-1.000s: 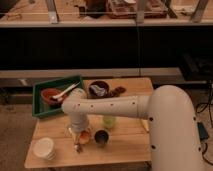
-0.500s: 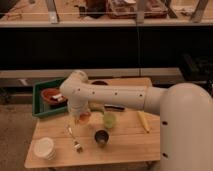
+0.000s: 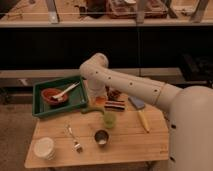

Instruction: Place apple in plastic cup

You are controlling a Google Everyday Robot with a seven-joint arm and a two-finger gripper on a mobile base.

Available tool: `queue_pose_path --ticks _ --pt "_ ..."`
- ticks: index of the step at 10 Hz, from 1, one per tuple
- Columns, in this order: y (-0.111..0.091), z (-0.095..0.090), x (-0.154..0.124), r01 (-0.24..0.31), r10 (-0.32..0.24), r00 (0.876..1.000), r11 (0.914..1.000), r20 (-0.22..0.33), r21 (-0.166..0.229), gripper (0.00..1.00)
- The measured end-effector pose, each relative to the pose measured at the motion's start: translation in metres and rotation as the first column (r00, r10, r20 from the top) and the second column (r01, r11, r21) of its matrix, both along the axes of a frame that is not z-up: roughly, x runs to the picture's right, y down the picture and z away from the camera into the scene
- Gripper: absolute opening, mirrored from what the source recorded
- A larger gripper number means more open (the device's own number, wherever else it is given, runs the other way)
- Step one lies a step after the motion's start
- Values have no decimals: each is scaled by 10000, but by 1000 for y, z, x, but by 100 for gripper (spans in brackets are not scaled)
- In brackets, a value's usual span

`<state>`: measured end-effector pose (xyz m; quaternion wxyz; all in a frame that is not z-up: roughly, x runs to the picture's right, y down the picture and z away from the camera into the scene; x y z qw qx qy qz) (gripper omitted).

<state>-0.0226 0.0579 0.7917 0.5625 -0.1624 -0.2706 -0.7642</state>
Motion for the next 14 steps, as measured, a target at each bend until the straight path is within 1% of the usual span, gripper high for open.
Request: queue_pose_path --ticks 1,2,3,4,6,8,9,10,11,12,14 --pt "3 1 20 -456 456 9986 9990 -253 -11 22" --pt "9 -1 38 -967 964 9939 9953 -530 -23 22" --pt "17 -4 51 -1364 1357 9880 9906 -742 -49 22" --pt "23 -7 56 -1525 1515 9856 9883 -756 -86 22" --pt "39 -15 56 -1735 1719 9823 9847 -742 -156 22" --pt "55 -21 36 -1802 1780 9819 9832 -653 -293 22" --pt "62 -20 27 -1832 1807 9816 9823 -616 -386 22" --pt "68 -18 25 -1863 1833 9811 9814 -614 -473 24" --pt "71 -17 26 -1886 1852 9807 9807 -634 -523 29" --pt "75 -16 27 -1905 1864 9800 9800 -692 -575 41" --pt "78 -15 25 -1899 1856 9802 9798 -691 -623 59"
